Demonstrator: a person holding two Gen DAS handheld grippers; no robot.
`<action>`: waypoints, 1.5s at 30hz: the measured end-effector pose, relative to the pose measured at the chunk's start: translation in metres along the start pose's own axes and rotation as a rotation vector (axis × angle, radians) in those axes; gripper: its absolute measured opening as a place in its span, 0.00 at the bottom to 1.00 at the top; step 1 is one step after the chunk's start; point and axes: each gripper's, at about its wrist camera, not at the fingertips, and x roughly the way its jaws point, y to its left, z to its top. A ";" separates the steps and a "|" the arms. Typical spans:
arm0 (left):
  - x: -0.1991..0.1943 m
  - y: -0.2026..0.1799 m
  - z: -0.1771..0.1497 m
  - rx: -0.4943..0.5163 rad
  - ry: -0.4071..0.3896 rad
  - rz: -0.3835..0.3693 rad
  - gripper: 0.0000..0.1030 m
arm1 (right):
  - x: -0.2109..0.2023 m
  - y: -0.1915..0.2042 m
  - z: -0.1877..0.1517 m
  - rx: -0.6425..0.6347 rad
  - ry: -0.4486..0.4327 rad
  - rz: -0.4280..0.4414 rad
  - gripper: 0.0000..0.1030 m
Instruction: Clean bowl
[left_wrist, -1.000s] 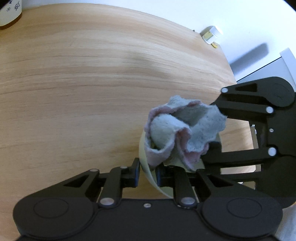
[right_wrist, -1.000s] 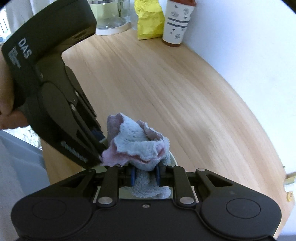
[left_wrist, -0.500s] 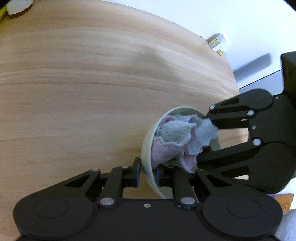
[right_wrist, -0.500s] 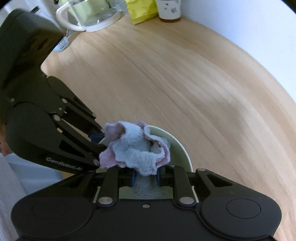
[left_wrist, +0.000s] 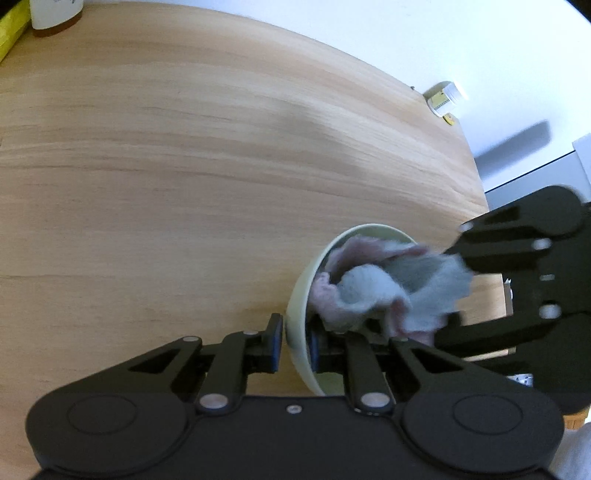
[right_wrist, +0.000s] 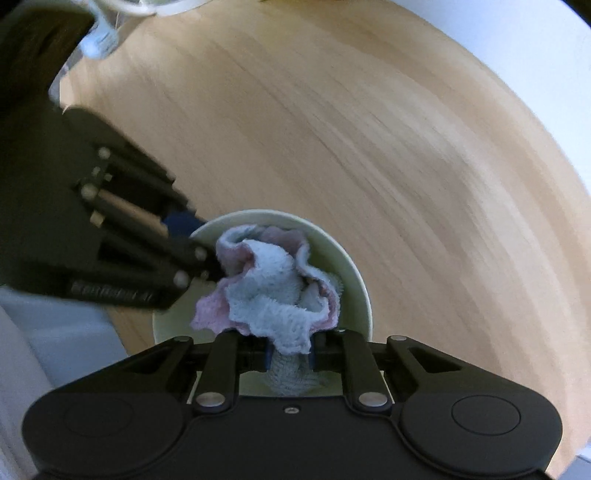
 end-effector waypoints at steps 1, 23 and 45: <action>0.000 0.001 0.000 0.000 0.001 -0.003 0.13 | -0.008 0.003 -0.001 -0.014 -0.019 -0.010 0.20; -0.006 0.019 -0.002 -0.019 0.009 -0.038 0.14 | 0.026 0.034 0.016 -0.281 0.032 -0.138 0.19; 0.004 0.013 0.007 -0.030 0.013 -0.026 0.14 | 0.022 0.016 0.062 -0.179 0.178 -0.085 0.23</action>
